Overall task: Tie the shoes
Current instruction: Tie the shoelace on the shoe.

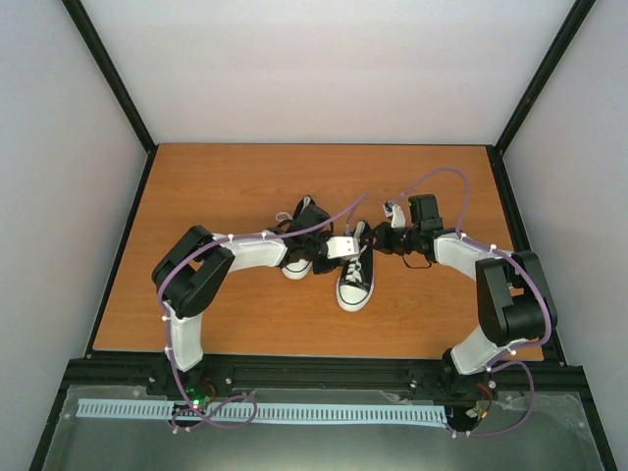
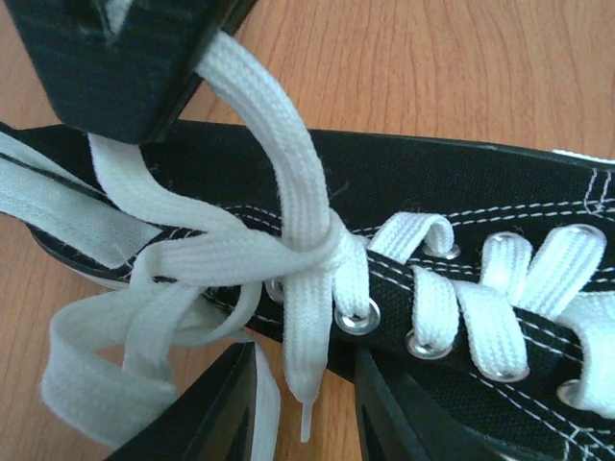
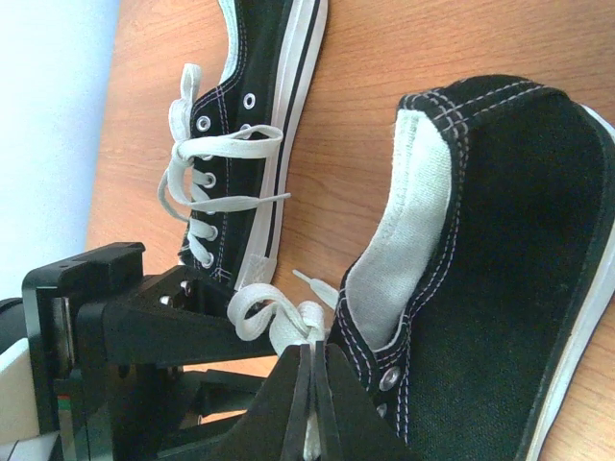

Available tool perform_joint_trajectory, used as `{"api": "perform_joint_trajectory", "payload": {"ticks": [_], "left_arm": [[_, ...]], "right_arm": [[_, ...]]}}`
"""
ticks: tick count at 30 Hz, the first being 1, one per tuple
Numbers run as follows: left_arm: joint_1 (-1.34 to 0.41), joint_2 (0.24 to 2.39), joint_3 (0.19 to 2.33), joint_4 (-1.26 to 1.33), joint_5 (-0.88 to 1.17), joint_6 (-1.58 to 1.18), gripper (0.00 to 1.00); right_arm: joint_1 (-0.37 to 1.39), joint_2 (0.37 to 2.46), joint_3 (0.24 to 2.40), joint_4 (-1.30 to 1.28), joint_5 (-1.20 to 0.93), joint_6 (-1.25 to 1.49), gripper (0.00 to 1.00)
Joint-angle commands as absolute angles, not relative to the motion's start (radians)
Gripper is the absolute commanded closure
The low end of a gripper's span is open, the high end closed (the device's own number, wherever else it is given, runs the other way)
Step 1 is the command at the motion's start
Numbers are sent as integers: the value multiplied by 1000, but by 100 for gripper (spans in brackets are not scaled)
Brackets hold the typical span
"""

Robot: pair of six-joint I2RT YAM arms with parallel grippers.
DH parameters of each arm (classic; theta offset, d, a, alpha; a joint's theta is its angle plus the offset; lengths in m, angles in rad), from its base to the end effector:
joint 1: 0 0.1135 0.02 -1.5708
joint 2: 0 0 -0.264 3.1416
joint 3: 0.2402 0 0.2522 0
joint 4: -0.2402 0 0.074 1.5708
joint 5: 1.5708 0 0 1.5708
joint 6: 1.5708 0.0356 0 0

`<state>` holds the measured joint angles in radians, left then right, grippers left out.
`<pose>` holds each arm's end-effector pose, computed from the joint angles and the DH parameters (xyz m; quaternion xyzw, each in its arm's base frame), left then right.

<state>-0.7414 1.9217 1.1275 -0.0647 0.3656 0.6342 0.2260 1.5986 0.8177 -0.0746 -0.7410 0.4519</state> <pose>0.2829 -0.2763 0.1475 0.6341 0.6719 -0.1885 0.3331 0.2961 0.0927 0.1719 -0.0275 0.8819 0.4284 0.1950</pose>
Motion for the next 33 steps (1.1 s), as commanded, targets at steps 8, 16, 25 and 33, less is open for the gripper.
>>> {"api": "perform_joint_trajectory", "payload": {"ticks": [8,16,25,33], "left_arm": [[-752,1928,1123,-51,328,674,99],[-750,1830,1084,-227,357,691,99],[-750,1820,1059,-268,355,692,99],[-747,1816,1048,-273,343,712,99]], "right_arm": [[235,1603,833,-72,-753,433,97],[235,1616,843,-79,-771,419,97],[262,1604,852,-126,-753,394,57],[281,1582,856,-105,-675,466,41]]}}
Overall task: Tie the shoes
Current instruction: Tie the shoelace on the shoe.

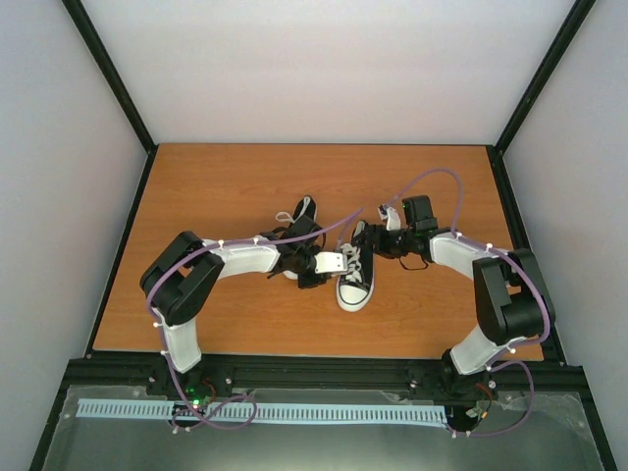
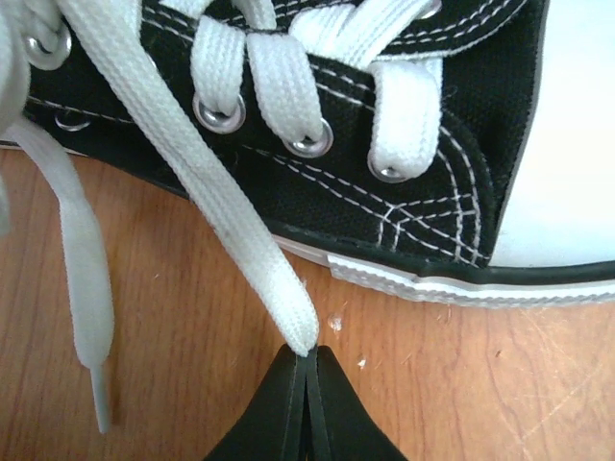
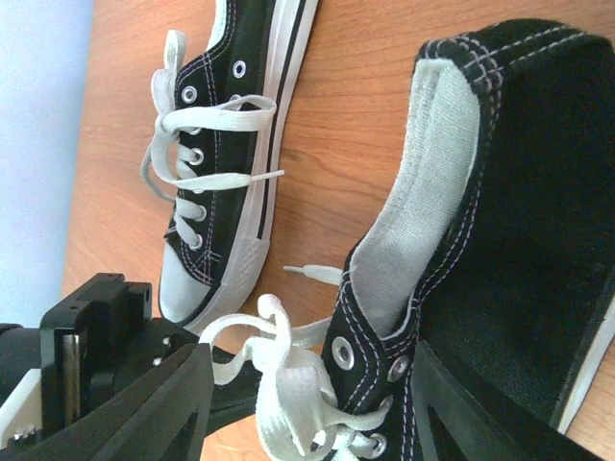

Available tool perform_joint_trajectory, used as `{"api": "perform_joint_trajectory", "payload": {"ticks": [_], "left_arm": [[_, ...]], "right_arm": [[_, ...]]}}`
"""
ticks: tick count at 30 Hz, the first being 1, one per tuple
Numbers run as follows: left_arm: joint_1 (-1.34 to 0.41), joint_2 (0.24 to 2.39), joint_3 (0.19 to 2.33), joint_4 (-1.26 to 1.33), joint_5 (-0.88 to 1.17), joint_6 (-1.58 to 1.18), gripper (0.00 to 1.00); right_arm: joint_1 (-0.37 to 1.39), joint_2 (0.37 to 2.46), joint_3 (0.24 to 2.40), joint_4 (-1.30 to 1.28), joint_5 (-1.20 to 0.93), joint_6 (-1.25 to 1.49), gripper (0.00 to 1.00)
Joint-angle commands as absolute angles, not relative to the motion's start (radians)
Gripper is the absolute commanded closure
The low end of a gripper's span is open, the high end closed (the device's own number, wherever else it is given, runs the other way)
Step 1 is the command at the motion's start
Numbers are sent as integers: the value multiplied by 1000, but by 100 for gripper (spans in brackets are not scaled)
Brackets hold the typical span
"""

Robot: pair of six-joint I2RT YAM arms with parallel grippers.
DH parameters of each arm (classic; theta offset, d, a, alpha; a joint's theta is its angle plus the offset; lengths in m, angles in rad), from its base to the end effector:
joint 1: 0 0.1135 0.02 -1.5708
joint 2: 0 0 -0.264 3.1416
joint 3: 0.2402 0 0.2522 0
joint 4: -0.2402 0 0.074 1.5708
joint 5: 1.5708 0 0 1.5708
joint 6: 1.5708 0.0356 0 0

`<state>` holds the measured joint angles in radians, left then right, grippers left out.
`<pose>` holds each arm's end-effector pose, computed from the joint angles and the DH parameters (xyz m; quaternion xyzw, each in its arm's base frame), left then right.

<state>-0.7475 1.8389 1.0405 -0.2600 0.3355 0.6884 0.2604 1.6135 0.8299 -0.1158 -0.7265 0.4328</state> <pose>0.2536 -0.2510 0.1407 0.6593 0.6905 -0.1688 0.2450 0.2932 0.1026 0.1681 -0.0406 0.8894 0.4201 0.1757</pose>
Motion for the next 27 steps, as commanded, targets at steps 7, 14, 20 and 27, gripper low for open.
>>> {"api": "perform_joint_trajectory", "payload": {"ticks": [7,14,20,27], "left_arm": [[-747,1816,1045,-262,348,706,99],[-746,1810,1060,-273,359,704,99],[-741,1786,1104,-330,387,704,76],[-736,1643,1141,-308,531,686,51]], "right_arm": [[304,1593,849,-88,-637,479,66],[304,1580,856,-99,-633,473,85],[304,1571,847,-102,-645,469,97],[303,1559,848,-99,-654,472,97]]}}
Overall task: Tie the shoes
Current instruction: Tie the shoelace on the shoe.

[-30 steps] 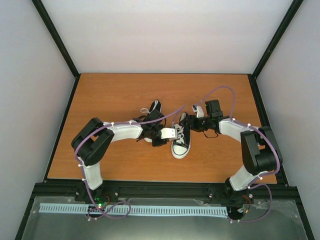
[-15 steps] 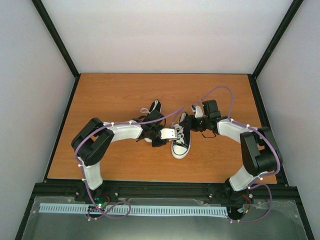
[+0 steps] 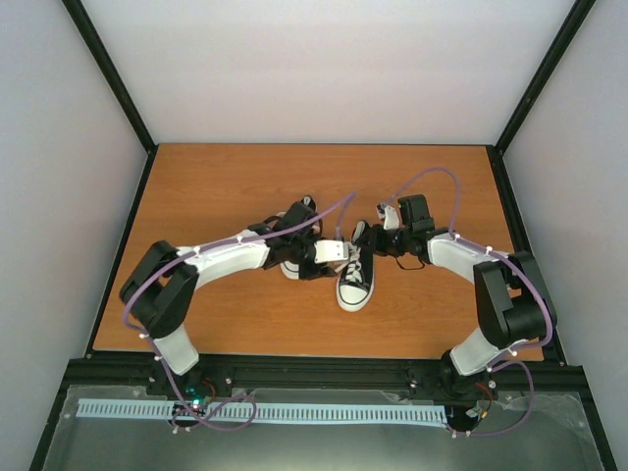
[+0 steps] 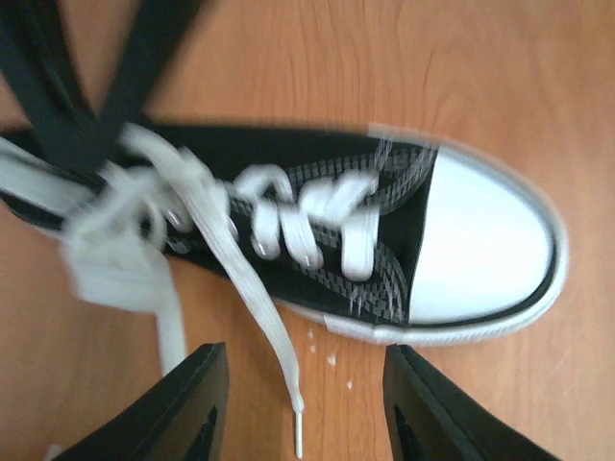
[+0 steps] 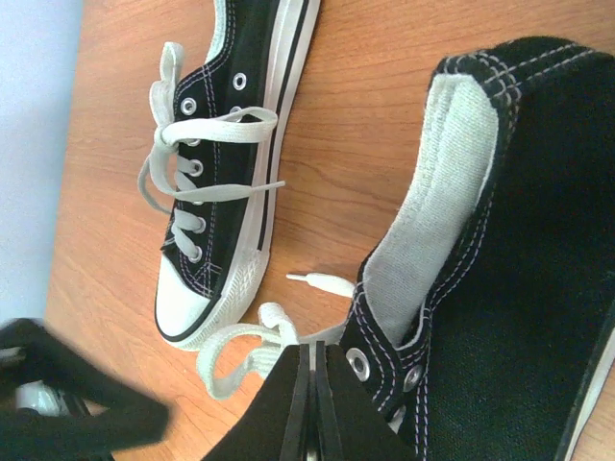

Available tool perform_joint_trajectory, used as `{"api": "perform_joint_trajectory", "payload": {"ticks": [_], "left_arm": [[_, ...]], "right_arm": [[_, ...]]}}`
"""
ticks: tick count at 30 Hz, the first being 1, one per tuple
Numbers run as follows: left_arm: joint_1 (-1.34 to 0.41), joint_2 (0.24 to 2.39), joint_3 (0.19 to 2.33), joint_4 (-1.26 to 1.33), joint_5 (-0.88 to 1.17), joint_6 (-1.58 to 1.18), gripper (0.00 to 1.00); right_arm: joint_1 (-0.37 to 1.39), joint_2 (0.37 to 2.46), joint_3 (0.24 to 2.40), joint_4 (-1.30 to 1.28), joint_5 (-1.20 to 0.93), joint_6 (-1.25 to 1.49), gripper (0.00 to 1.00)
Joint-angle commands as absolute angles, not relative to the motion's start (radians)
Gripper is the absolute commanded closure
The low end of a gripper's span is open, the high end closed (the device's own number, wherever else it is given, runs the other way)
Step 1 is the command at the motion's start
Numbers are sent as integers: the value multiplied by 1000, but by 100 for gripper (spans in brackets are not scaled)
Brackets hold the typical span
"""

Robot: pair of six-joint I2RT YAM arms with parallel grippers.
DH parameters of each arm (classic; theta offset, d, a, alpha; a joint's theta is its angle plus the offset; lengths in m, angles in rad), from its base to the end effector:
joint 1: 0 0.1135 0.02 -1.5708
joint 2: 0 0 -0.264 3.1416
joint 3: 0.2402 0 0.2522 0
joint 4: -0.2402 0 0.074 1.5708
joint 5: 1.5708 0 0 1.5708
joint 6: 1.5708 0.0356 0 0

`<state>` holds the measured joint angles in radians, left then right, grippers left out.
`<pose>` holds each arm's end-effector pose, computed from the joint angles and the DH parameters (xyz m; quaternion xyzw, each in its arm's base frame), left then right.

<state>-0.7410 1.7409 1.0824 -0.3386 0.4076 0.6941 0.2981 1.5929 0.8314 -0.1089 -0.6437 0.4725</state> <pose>0.2509 -0.2487 0.1816 0.6608 0.6700 -0.2006 0.2724 0.2906 0.1116 0.1735 -0.0305 0.8971 0.3977 0.1899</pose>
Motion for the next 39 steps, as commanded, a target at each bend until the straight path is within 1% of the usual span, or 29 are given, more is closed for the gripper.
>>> {"api": "perform_joint_trajectory", "payload": {"ticks": [1,3,4,6,7,8,11,13,15,20,25,35,39], "left_arm": [[-738,1651,1148,-281,539,648,48],[-739,1701,1169,-197,525,544,48],[-741,1733,1189,-173,509,491,51],[-754,1792,1226,-125,472,425,61],[-763,1811,1229,-92,450,416,65],[-770,1828,1231,-62,436,419,66],[-779,1872,1245,-37,422,450,66],[-779,1895,1250,-44,396,468,72],[-778,1908,1246,-44,364,483,73],[-781,1925,1233,-44,361,494,74],[-781,1925,1204,-75,359,518,77],[-781,1925,1180,-86,377,535,81],[-781,1916,1189,-117,424,542,82]], "right_arm": [[304,1559,847,-96,-653,474,97],[305,1559,843,-88,-653,482,97],[305,1559,841,-82,-653,486,97],[307,1559,833,-68,-655,498,97],[306,1559,828,-60,-653,502,97],[306,1557,824,-54,-649,507,97],[308,1557,811,-33,-646,520,97],[307,1554,808,-30,-644,524,97],[308,1550,804,-29,-641,523,97],[308,1543,801,-38,-644,518,97],[307,1510,792,-66,-623,508,97],[305,1482,757,-73,-604,519,97],[304,1483,745,-74,-607,517,97]]}}
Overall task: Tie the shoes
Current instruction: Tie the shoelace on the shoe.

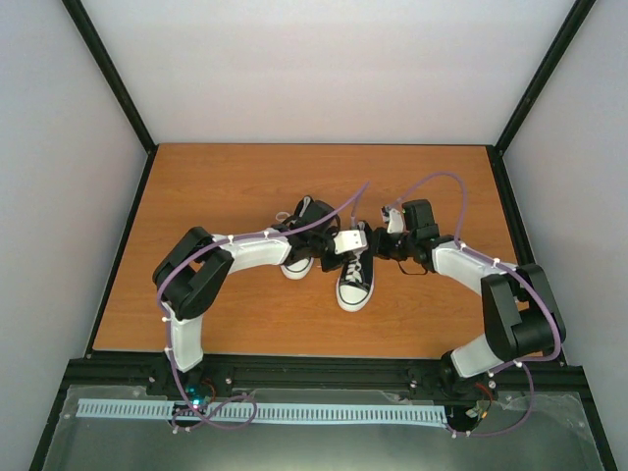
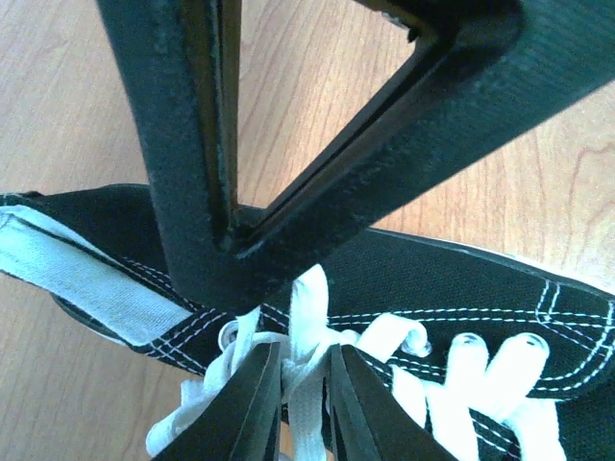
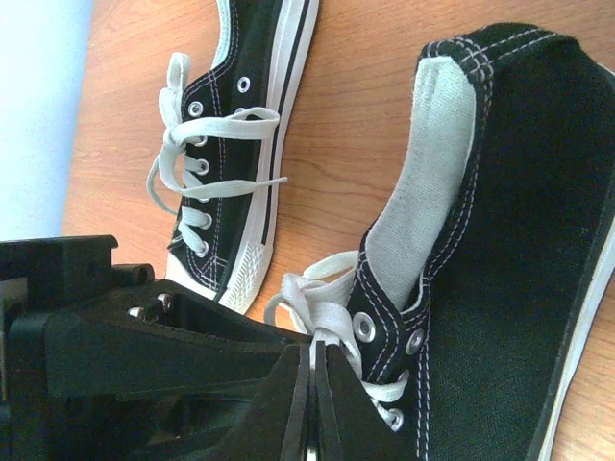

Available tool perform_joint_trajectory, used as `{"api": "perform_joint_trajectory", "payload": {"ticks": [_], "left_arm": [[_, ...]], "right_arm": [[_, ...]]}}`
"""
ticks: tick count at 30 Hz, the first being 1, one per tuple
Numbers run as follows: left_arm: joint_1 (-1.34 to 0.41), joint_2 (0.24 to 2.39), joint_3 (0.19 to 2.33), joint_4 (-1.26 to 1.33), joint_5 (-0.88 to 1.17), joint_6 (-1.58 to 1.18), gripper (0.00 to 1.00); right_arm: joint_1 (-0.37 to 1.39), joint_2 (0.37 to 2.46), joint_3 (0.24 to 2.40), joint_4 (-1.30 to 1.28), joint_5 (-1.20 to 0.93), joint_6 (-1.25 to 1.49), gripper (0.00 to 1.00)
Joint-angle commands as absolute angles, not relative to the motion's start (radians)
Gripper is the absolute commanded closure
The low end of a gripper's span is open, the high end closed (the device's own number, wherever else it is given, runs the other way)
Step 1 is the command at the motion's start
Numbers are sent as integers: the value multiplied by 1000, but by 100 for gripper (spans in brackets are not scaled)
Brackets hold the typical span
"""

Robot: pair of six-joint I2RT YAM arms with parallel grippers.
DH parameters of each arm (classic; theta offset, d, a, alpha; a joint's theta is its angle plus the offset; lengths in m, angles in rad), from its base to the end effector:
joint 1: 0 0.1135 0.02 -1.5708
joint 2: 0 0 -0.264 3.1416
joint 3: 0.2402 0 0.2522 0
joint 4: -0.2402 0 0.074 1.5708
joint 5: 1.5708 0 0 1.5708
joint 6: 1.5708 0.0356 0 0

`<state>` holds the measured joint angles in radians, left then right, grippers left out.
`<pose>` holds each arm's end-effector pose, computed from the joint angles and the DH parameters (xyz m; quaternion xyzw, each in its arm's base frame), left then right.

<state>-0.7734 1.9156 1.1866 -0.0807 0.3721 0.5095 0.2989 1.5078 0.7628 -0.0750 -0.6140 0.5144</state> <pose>0.2813 -0.2928 0.1659 0.6010 0.6900 -0.2183 0.3393 0.2754 0.1063 0.1796 -0.0148 0.8936 0.3965 0.2098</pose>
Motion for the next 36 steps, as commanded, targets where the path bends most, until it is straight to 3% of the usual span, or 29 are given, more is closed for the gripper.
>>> {"api": "perform_joint_trajectory", "payload": {"ticks": [1,4,15,20,26,31,36], "left_arm": [[-781,1912,1196,-134,438,544,82],[-781,1894,1225,-191,479,561,80],[-721,1800,1363,-504,726,687,55],[-666,1833,1378,-535,602,726,51],[-673,1873,1373,-492,508,737,37],[-696,1871,1340,-458,494,675,39],[-712,1868,1317,-401,409,541,51]], "right_arm": [[305,1486,740,-78,-604,516,97],[305,1483,725,-73,-605,516,97],[305,1501,731,-60,-609,511,97],[305,1502,730,-55,-606,511,97],[305,1499,732,-54,-601,514,97],[304,1507,732,-52,-600,515,97],[305,1512,739,-58,-604,510,97]]}}
